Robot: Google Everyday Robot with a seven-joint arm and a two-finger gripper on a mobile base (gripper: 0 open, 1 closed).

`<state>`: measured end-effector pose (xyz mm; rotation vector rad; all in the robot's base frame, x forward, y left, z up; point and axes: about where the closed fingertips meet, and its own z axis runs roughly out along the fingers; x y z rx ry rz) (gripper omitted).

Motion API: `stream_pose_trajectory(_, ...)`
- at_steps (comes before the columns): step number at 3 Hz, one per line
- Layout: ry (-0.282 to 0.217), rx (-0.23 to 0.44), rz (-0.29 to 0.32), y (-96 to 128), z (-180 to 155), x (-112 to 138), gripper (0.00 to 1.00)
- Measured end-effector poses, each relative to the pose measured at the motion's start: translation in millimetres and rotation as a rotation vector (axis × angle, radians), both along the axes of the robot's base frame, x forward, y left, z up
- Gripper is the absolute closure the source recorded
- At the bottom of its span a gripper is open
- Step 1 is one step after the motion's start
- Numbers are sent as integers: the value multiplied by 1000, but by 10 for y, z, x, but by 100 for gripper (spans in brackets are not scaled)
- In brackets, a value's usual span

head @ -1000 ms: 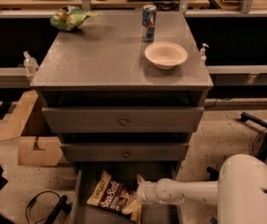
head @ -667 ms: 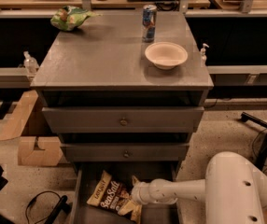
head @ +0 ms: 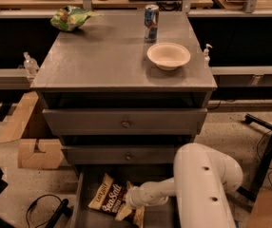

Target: Pick brown chip bag from bottom drawer and place on counter

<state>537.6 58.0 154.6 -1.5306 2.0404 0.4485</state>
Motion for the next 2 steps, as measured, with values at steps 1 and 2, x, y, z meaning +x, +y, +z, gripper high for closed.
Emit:
stream_pose_trajectory(1,5,-64,14,82,-140,23,25)
stream_pose_trajectory(2,14,-117,15,126,-254,54,49)
